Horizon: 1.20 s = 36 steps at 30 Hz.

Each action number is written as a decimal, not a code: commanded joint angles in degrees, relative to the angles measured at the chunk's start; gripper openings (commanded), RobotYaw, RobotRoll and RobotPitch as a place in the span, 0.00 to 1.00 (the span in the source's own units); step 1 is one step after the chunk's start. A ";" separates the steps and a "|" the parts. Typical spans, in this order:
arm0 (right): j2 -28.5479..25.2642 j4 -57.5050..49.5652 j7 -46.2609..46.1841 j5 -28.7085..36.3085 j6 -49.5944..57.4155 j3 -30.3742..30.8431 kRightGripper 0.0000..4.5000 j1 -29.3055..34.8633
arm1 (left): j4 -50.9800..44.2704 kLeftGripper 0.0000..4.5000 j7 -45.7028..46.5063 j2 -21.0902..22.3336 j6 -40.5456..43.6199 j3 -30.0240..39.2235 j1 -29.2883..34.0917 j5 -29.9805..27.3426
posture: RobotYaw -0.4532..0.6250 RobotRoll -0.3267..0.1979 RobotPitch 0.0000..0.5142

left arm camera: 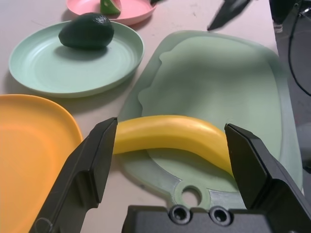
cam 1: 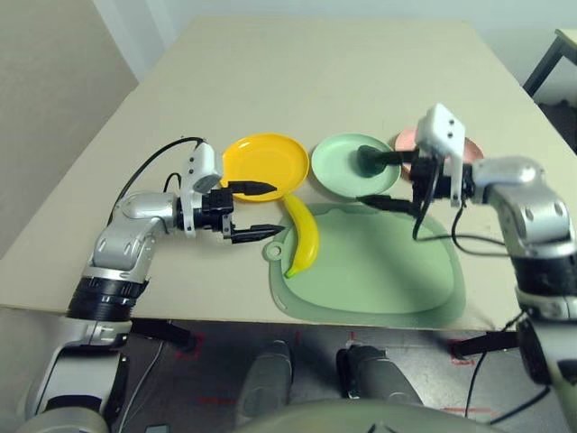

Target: Place the fruits into color-matched plates.

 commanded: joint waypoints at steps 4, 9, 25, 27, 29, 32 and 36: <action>1.88 -0.98 0.22 3.88 -16.02 -0.59 1.00 7.87 | 2.36 1.00 -1.79 0.40 -1.39 -1.76 -3.69 2.10 | 0.46 0.62 0.26; 0.71 0.21 5.22 7.43 -25.67 -0.85 1.00 13.35 | 8.71 1.00 -4.97 2.21 -13.83 -5.30 -8.41 10.00 | 0.47 0.62 0.26; -4.09 5.91 9.29 12.32 -32.39 -2.21 1.00 20.54 | 34.87 1.00 -12.04 -5.75 -55.58 -21.96 -30.04 29.53 | 0.43 0.62 0.26; -4.05 5.03 8.19 12.77 -31.86 -2.33 1.00 21.11 | 38.67 1.00 -10.96 -8.65 -58.99 -23.99 -32.94 31.91 | 0.41 0.62 0.27; -4.19 3.91 7.18 13.21 -31.25 -2.39 1.00 21.79 | 42.19 1.00 -10.25 -10.88 -61.30 -25.27 -35.09 33.33 | 0.40 0.62 0.27; -4.53 2.52 5.99 13.64 -30.88 -2.66 1.00 22.81 | 46.39 1.00 -10.46 -12.96 -62.06 -26.59 -37.01 34.63 | 0.37 0.62 0.26; -4.68 0.95 4.08 14.20 -30.02 -3.43 1.00 23.39 | 50.91 1.00 -10.81 -14.41 -62.58 -28.02 -38.58 36.65 | 0.35 0.62 0.27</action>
